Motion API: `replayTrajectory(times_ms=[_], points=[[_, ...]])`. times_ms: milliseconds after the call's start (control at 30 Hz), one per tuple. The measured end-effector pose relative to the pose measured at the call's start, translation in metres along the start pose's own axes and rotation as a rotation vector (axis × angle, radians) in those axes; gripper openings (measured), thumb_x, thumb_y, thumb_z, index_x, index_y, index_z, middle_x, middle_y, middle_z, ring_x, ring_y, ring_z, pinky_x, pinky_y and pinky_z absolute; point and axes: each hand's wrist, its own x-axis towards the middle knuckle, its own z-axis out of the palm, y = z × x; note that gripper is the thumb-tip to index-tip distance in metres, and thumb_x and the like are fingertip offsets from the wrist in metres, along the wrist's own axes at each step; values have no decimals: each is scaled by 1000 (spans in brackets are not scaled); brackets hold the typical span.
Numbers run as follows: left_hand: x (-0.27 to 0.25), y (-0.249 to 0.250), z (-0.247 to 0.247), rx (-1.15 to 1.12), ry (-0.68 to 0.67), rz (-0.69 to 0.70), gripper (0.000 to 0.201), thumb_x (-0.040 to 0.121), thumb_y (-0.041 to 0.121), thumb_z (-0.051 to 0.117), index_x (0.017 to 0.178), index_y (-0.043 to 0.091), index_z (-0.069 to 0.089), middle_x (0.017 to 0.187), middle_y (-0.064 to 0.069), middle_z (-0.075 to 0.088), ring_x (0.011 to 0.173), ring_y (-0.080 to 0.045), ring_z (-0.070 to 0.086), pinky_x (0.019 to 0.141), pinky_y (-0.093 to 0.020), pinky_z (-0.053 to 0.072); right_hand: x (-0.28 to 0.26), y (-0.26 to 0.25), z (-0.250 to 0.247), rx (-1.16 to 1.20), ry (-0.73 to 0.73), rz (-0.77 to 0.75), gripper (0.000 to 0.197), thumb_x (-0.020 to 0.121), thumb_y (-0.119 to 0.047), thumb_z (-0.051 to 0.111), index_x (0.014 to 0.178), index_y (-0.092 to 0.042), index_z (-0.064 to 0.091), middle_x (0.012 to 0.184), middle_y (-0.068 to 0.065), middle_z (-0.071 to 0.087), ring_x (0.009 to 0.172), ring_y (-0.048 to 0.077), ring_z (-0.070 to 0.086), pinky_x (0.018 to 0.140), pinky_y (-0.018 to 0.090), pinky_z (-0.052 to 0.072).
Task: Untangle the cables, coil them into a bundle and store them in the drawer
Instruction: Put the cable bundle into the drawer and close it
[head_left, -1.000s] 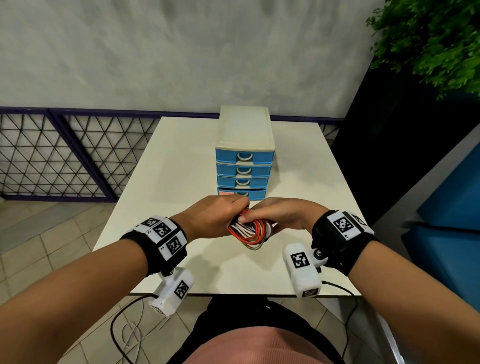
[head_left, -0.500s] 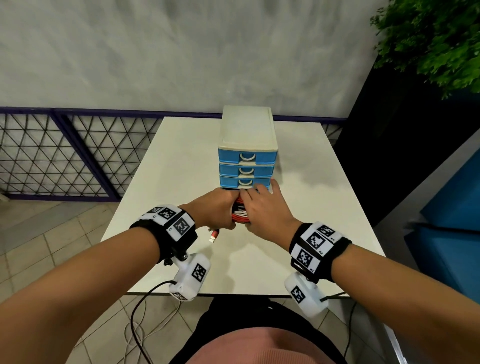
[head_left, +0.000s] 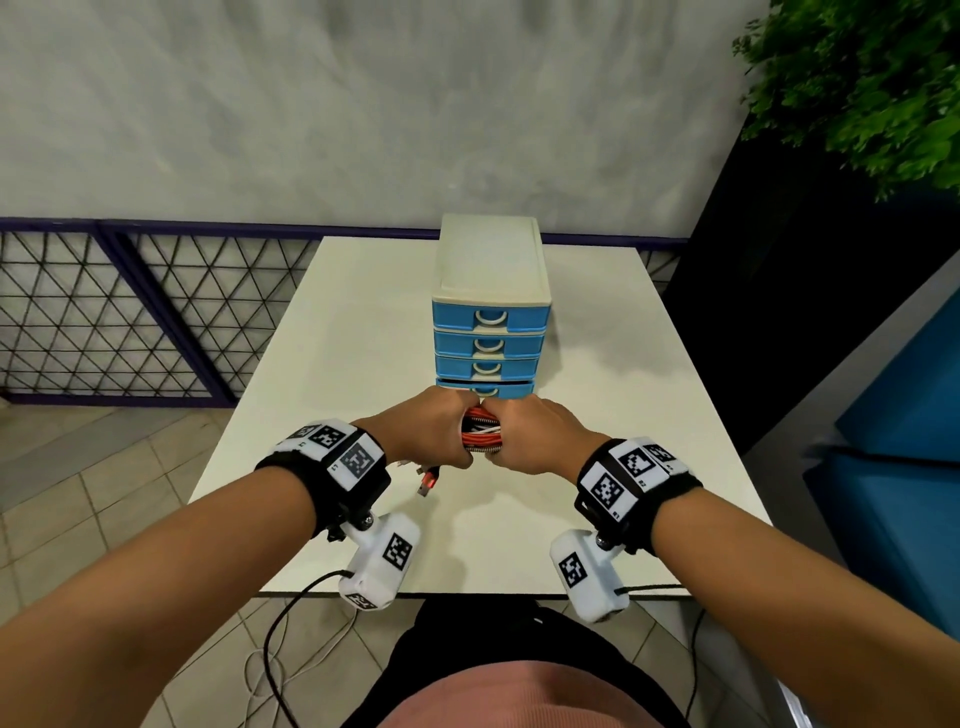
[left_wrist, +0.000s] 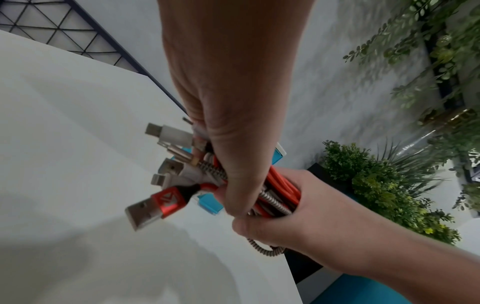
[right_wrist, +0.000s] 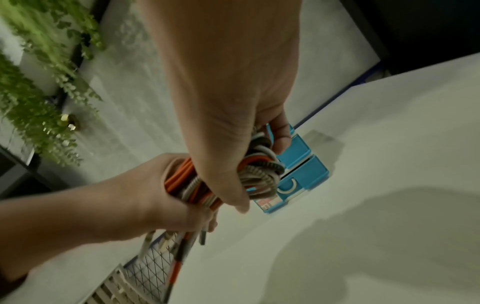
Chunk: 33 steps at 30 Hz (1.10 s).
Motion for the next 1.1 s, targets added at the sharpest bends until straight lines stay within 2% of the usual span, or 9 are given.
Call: replayTrajectory(times_ms=[133, 300, 400, 467, 533, 600, 700, 833, 1100], points=[[0, 3, 2, 13, -19, 2, 27, 72, 6, 67, 94, 7, 51, 66, 7, 44, 42, 4, 52, 33, -8, 32, 2, 2, -1, -60, -65, 10, 29, 79, -24, 63, 108, -22, 59, 104, 4, 66, 95, 29, 62, 71, 31, 44], [9, -4, 6, 5, 43, 9, 31, 70, 8, 68, 90, 17, 45, 77, 6, 49, 61, -16, 50, 40, -11, 31, 4, 1, -4, -221, 48, -60, 28, 83, -23, 59, 111, -18, 59, 107, 6, 68, 99, 29, 63, 76, 33, 42], [23, -12, -3, -1, 88, 26, 40, 68, 10, 70, 102, 13, 49, 95, 2, 51, 87, -21, 55, 56, -14, 36, 13, 4, -17, -339, 174, -111, 31, 86, -21, 55, 116, -15, 57, 106, 7, 69, 98, 30, 64, 81, 35, 43], [30, -16, -15, 13, 63, 63, 59, 68, 26, 77, 118, 15, 47, 110, 1, 45, 105, -18, 47, 79, -21, 44, 20, 8, -30, -402, 200, -130, 32, 86, -18, 53, 118, -13, 56, 104, 8, 70, 95, 30, 65, 80, 36, 42], [34, -21, -31, -23, 53, 54, 75, 73, 48, 72, 135, 20, 38, 129, 0, 39, 120, -17, 36, 102, -29, 34, 26, 12, -42, -453, 192, -118, 33, 87, -17, 51, 119, -12, 54, 102, 9, 70, 94, 31, 66, 80, 36, 43], [38, -30, -46, -85, 145, 8, 72, 86, 52, 55, 143, 16, 31, 145, -6, 33, 134, -22, 31, 112, -35, 25, 33, 15, -52, -485, 183, -90, 34, 86, -14, 49, 120, -11, 53, 100, 10, 70, 91, 32, 66, 77, 37, 43], [48, -49, -63, -8, 291, -14, 48, 99, 22, 40, 143, 5, 31, 153, -16, 26, 142, -29, 24, 115, -32, 17, 40, 17, -63, -543, 163, -66, 44, 86, -8, 46, 130, -7, 47, 91, 8, 69, 77, 30, 62, 69, 35, 39], [55, -57, -69, 117, 204, -37, 62, 90, -10, 33, 148, 9, 21, 159, -13, 9, 147, -22, 12, 117, -26, 11, 54, 12, -67, -591, 139, -73, 52, 90, -8, 44, 141, -6, 38, 92, 7, 68, 85, 30, 64, 81, 40, 42], [63, -49, -70, 222, 230, -59, 69, 80, -17, 40, 142, 11, 33, 152, -8, 28, 134, -28, 38, 104, -38, 39, 73, 9, -61, -461, 123, -44, 41, 88, -13, 48, 130, -11, 49, 105, 9, 67, 95, 29, 65, 69, 35, 38]])
